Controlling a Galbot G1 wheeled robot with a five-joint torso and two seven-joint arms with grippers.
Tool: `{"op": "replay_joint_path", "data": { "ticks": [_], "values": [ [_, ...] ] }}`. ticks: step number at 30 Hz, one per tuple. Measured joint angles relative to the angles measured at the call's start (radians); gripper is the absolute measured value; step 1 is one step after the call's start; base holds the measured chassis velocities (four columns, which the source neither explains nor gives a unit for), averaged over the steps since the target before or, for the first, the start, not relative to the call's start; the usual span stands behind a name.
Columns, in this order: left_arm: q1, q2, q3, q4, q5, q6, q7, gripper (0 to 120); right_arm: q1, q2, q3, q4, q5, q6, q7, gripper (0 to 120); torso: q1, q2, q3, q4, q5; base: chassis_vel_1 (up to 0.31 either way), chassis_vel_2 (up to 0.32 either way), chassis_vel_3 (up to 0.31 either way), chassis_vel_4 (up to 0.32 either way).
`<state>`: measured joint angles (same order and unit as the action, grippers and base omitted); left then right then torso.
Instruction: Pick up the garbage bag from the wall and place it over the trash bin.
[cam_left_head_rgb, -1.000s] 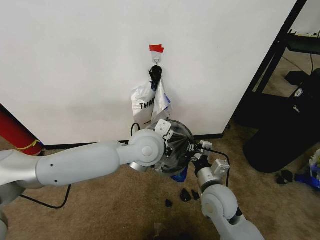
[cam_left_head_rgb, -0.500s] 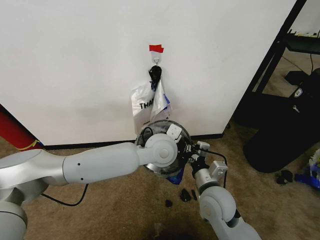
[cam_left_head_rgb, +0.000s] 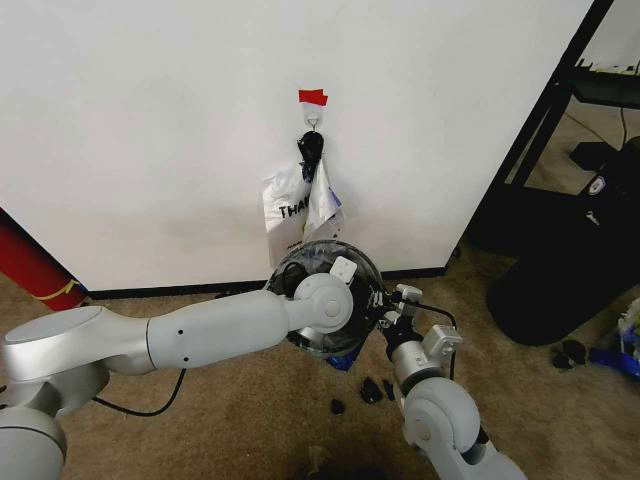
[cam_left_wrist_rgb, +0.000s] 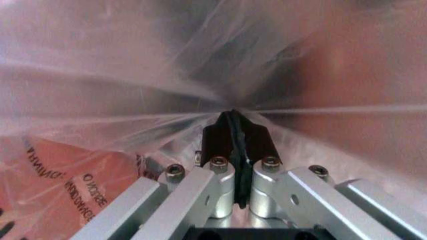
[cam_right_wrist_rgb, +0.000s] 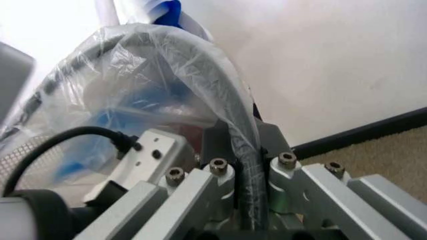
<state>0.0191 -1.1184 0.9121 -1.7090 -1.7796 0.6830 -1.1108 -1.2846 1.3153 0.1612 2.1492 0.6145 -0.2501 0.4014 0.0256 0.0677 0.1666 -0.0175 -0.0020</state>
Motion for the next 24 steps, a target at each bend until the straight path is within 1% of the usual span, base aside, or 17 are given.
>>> {"op": "replay_joint_path", "data": {
  "ticks": [6,18,22,24],
  "values": [
    [0.007,0.001,0.005,0.014,0.016,-0.001,0.010,0,-0.003,0.010,-0.006,0.008,0.006,-0.005,0.001,1,0.000,0.000,0.000,0.0000,0.0000,0.000,0.000,0.000,0.000],
    [0.034,-0.020,0.010,0.088,0.056,-0.003,0.034,0,-0.011,0.006,-0.009,0.030,0.036,-0.019,0.009,1,0.000,0.000,0.000,0.0001,0.0000,0.000,0.000,0.000,0.000],
    [0.036,-0.015,0.010,0.090,0.062,-0.003,0.040,0,-0.012,0.008,-0.009,0.029,0.037,-0.019,0.011,1,0.000,0.000,0.000,-0.0002,0.0000,0.000,0.000,0.000,0.000],
    [0.037,-0.004,0.010,0.074,0.065,-0.003,0.041,0,-0.010,0.011,-0.009,0.020,0.037,-0.019,0.011,1,0.000,0.000,0.000,-0.0001,0.0000,0.000,0.000,0.000,0.000]
  ]
}}
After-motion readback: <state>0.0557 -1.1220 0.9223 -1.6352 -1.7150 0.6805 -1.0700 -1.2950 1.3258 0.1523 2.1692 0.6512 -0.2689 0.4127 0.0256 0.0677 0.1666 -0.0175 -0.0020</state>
